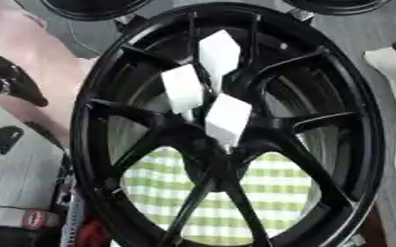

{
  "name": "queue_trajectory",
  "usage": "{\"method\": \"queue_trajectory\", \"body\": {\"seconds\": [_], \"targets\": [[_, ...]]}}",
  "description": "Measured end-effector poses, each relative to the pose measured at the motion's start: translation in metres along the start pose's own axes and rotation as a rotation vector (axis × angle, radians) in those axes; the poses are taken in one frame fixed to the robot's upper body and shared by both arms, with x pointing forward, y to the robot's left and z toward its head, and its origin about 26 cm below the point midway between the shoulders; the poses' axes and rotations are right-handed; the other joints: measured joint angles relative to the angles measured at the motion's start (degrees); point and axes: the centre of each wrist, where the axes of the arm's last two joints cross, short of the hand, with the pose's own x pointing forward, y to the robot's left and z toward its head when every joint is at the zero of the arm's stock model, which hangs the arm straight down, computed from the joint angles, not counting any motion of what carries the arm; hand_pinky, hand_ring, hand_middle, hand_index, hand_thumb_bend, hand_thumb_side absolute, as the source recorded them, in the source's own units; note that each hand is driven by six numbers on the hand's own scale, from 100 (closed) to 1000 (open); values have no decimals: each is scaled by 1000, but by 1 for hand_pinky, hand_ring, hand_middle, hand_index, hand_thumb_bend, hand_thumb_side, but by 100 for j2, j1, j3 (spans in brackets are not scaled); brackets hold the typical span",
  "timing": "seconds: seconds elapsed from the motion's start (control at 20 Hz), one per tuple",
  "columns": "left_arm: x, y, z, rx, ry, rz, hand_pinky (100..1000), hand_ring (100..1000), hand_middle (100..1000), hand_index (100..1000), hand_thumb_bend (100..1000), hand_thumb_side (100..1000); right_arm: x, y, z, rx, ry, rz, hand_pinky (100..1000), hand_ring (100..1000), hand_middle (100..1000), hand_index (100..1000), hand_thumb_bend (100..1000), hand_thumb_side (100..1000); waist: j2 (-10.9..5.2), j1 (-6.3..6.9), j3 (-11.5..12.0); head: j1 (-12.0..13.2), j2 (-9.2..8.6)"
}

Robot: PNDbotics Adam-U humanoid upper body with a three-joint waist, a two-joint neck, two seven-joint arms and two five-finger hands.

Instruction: Pull the pin out of the wheel hub.

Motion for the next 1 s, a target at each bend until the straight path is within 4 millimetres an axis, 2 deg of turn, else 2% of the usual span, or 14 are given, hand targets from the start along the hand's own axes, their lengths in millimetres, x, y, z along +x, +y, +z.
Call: {"method": "queue_trajectory", "body": {"seconds": [0.35, 0.7, 1.0], "targets": [[10, 34, -14, -72, -69, 11, 809, 728, 682, 815, 100, 729, 1, 1, -2, 15, -1, 2, 910, 816, 608, 669, 327, 275, -52, 24, -99, 75, 4], [19, 64, -19, -65, -102, -3, 816, 719, 679, 819, 100, 740, 0, 2, -2, 23, 4, 7, 909, 816, 607, 669, 327, 274, -93, 37, -123, 151, 49], [28, 81, -31, -51, -171, 31, 822, 715, 689, 831, 100, 732, -1, 3, -2, 31, 10, 6, 909, 815, 607, 668, 326, 275, -165, 52, -184, 176, 49]]}}
